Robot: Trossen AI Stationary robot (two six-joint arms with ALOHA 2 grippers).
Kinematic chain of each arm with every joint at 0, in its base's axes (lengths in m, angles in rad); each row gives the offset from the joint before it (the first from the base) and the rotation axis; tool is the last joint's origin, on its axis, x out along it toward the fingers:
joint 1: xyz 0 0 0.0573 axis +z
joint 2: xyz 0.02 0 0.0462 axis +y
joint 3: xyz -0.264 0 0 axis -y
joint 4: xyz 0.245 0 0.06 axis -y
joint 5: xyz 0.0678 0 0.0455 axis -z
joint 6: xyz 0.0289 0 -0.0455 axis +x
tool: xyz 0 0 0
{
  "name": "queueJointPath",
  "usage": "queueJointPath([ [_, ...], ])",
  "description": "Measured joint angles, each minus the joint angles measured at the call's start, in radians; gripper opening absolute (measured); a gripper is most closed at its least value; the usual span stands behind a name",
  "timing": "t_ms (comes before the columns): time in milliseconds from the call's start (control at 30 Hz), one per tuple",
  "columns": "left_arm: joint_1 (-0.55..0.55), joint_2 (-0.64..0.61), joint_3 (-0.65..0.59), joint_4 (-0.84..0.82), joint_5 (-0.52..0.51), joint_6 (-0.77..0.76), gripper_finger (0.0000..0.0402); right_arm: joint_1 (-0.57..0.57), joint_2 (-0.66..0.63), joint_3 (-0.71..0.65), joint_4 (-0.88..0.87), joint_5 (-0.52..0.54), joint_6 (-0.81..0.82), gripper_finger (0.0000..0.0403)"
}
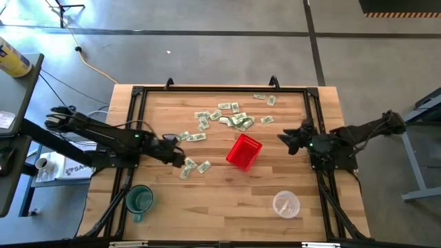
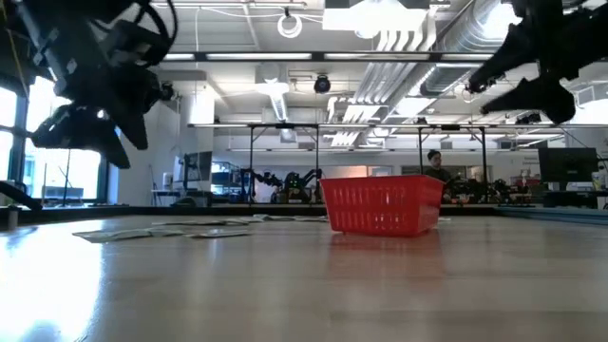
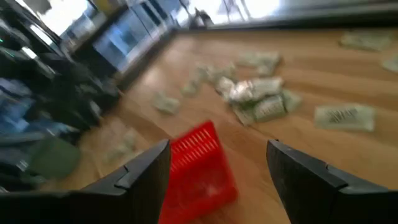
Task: Pick and place items into bin
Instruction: Put the white stevia packet into the bin
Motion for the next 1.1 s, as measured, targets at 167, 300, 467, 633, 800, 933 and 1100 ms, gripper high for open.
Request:
queueJointPath([
  [167, 0.000, 0.235, 0.132, -0.122, 0.074, -0.003, 0.0256, -0.103, 0.062, 0.033, -0.138, -0.133, 0.047, 0.0255],
  [300, -0.022, 0.374, 0.197, -0.158, 0.117, 0.000, 0.0305, -0.162, 0.078, 0.045, -0.155, -0.156, 0.019, 0.0255],
  [467, -0.062, 0.459, 0.221, -0.119, 0.103, -0.032, 0.0326, -0.217, 0.082, 0.046, -0.174, -0.188, -0.021, 0.0255],
  [633, -0.066, 0.506, 0.224, -0.137, 0.047, -0.067, 0.0283, -0.250, 0.081, 0.046, -0.189, -0.207, -0.063, 0.0255],
  [800, -0.059, 0.519, 0.221, -0.155, 0.011, -0.071, 0.0191, -0.271, 0.081, 0.046, -0.202, -0.214, -0.090, 0.0255],
  [933, -0.059, 0.520, 0.222, -0.186, -0.046, -0.087, 0.0105, -0.278, 0.081, 0.046, -0.222, -0.216, -0.094, 0.0255],
  [1100, -0.037, 0.521, 0.222, -0.175, -0.137, -0.086, 0.0021, -0.278, 0.081, 0.046, -0.255, -0.217, -0.094, 0.0255],
])
